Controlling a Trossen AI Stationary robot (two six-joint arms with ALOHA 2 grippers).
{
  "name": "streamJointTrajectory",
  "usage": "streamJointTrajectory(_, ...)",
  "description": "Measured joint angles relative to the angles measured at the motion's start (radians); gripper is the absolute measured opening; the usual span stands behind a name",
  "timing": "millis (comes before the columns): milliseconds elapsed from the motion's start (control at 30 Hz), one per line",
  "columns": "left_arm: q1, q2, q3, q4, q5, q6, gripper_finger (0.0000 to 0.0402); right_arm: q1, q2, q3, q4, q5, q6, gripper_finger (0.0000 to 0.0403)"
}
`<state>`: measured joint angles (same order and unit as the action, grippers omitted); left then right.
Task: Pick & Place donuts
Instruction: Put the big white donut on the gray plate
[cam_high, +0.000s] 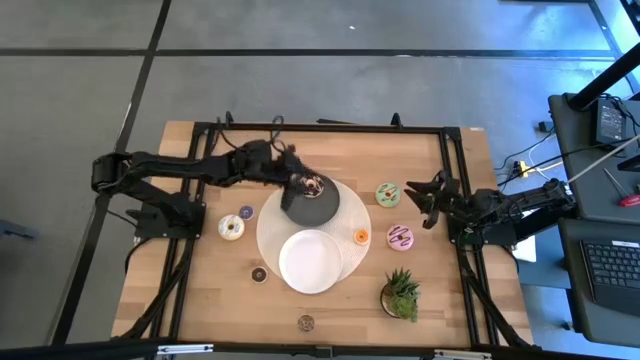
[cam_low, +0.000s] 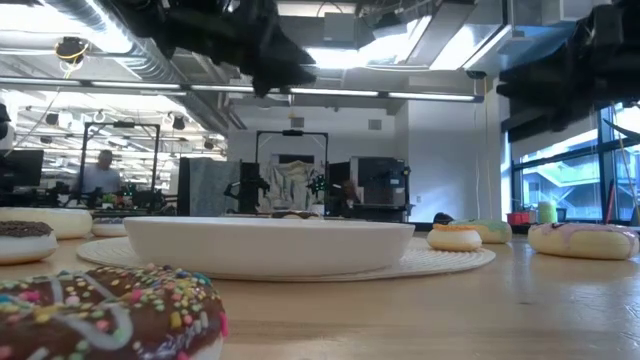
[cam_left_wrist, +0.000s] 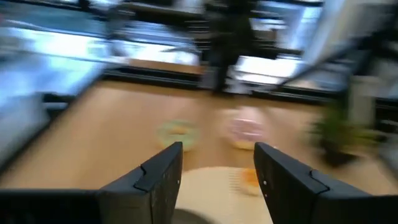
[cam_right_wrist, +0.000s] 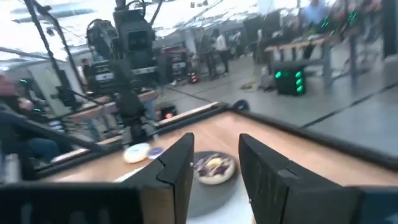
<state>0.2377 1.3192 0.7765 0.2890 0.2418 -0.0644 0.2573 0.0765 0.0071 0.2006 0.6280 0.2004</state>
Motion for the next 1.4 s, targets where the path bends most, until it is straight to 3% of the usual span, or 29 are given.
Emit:
streamJointTrajectory(233,-0.157,0.000,0.000,0.044,0.038,0.024,0.0198,0.000,0.000,0.000,-0.010,-0.002,0.206,0.0129)
streamJointTrajectory(500,-0.266,0.000,0.000,0.059,0.015,0.025,0.0195,0.000,0.000,0.000,-0.010,-0.002,0.173,0.0129)
streamJointTrajectory(667,-0.289,0.000,0.000,0.057,0.013,0.025,0.0198,0.000,0.000,0.000,-0.011,-0.002,0.132,0.0138)
streamJointTrajectory(1067,-0.288,0.000,0.000,0.056,0.013,0.025,0.0195,0.000,0.000,0.000,-0.012,-0.002,0.114,0.0231)
streamJointTrajectory(1400,-0.288,0.004,0.000,0.000,0.013,0.078,0.0192,0.000,0.000,0.000,-0.031,0.014,-0.028,0.0239)
